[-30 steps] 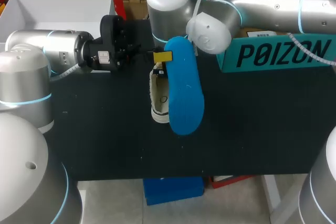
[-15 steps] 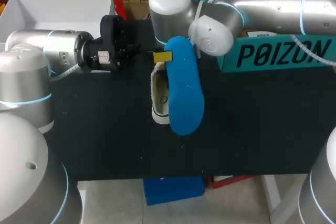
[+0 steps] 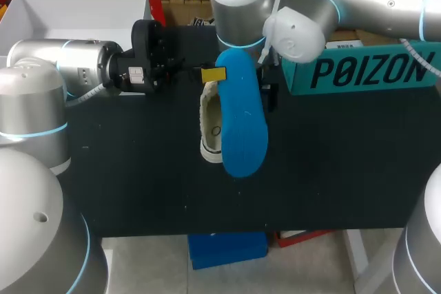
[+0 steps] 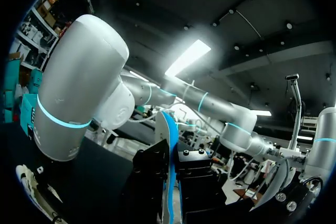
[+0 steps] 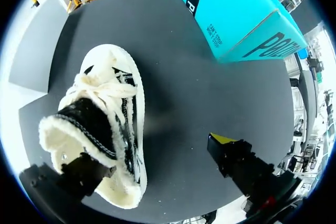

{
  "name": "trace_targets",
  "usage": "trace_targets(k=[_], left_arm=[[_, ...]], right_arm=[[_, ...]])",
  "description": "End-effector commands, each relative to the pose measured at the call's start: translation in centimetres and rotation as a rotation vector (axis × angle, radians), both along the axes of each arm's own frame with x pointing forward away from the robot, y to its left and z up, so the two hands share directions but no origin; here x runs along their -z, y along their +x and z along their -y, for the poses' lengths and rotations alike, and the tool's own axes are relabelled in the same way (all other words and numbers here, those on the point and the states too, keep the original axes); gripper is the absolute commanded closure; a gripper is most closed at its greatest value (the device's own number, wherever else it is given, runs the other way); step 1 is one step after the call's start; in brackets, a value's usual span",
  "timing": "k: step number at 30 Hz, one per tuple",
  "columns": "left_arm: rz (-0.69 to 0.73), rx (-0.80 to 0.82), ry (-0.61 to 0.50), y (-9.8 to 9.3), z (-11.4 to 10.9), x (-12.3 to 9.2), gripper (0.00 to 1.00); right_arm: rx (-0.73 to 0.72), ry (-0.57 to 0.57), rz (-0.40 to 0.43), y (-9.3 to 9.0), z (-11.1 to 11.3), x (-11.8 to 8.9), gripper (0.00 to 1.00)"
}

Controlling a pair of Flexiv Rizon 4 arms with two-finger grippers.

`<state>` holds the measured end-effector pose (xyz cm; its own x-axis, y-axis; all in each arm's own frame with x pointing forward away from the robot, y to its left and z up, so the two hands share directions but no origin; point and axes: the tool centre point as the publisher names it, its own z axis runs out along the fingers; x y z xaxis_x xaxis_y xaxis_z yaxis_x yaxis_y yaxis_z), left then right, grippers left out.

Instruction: Take the shoe out of the shoebox, open the shoe tongue, remove and reinsert the insole, then place the shoe into the shoebox

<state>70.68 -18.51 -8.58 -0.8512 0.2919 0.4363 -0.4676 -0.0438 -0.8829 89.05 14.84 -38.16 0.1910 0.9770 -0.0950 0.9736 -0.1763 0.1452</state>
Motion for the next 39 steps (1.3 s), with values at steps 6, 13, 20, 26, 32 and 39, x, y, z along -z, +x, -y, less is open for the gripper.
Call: trace_targets(k=[6,13,20,26,32,39], left_arm=[[0.001,-0.006,0.003,-0.2,0.1,0.0,1.0],[0.001,-0.006,0.003,-0.2,0.1,0.0,1.0],[0.001,-0.006,0.003,-0.2,0.1,0.0,1.0],[0.001,-0.006,0.003,-0.2,0.1,0.0,1.0],[0.001,-0.006,0.003,-0.2,0.1,0.0,1.0],[0.001,-0.006,0.003,-0.2,0.1,0.0,1.0]], right_arm=[[-0.019,0.078,0.039,-1.5,4.7,-4.4,0.0],[-0.015,0.163,0.065,-2.0,6.2,-6.5,0.0],[-0.02,0.381,0.075,-2.1,6.9,-7.5,0.0],[-0.101,0.567,0.081,-2.2,6.4,-8.5,0.0],[-0.145,0.71,0.085,-2.2,5.8,-9.6,0.0],[-0.159,0.66,0.133,-2.8,5.0,-11.2,0.0]])
